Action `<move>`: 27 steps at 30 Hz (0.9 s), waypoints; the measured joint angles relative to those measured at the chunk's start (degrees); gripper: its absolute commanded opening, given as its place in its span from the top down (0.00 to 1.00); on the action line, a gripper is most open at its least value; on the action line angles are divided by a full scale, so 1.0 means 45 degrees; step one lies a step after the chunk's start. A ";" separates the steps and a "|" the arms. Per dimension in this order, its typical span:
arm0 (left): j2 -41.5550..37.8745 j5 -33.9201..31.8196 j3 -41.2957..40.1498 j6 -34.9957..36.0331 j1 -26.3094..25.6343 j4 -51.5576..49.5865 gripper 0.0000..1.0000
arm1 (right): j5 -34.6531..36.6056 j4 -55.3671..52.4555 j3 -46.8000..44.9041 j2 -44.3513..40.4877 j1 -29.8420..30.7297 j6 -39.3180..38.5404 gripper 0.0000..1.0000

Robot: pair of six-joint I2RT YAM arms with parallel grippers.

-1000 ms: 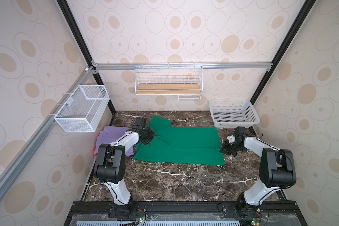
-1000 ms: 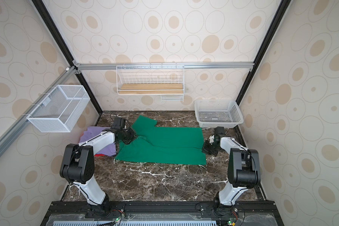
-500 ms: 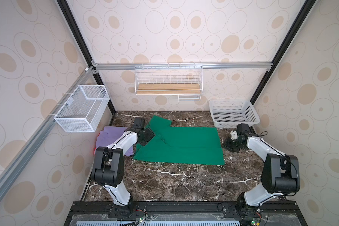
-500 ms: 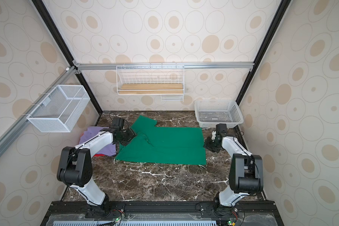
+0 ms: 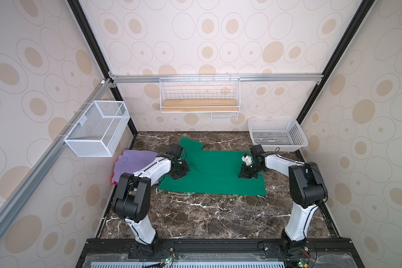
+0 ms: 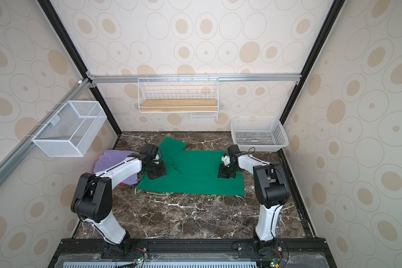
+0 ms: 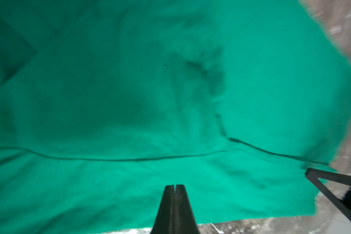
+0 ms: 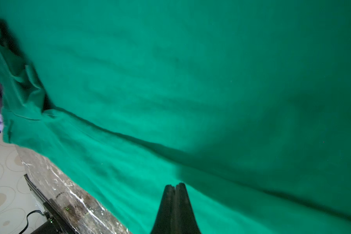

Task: Fold and stack t-shirts
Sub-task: Move the T-shirt to the center of the board.

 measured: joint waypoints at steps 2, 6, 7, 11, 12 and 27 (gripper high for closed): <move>0.0418 -0.0083 0.0000 0.0039 0.0024 -0.0015 1.00 | -0.0306 -0.0044 0.0185 0.0228 -0.0044 -0.0058 1.00; 0.0923 -0.0301 -0.0117 0.0039 0.0000 0.0097 1.00 | -0.0345 0.0049 0.0083 0.0204 -0.0112 -0.0126 1.00; 0.0937 -0.0364 -0.0272 0.0039 -0.0029 0.0165 1.00 | -0.0340 0.0107 -0.0044 0.0131 -0.0112 -0.0175 1.00; 0.0505 -0.0612 -0.1185 0.0019 -0.0316 0.0738 1.00 | -0.0083 -0.0010 -0.0947 -0.0573 -0.0112 -0.0398 1.00; 0.0301 -0.0641 -0.1506 0.0010 -0.0466 0.0952 1.00 | -0.0005 -0.0058 -0.1273 -0.0831 -0.0112 -0.0461 1.00; -0.3779 -0.1127 -0.6193 -0.2157 -0.5309 0.2370 1.00 | 0.0889 -0.1404 -0.4561 -0.3779 -0.0121 -0.1054 1.00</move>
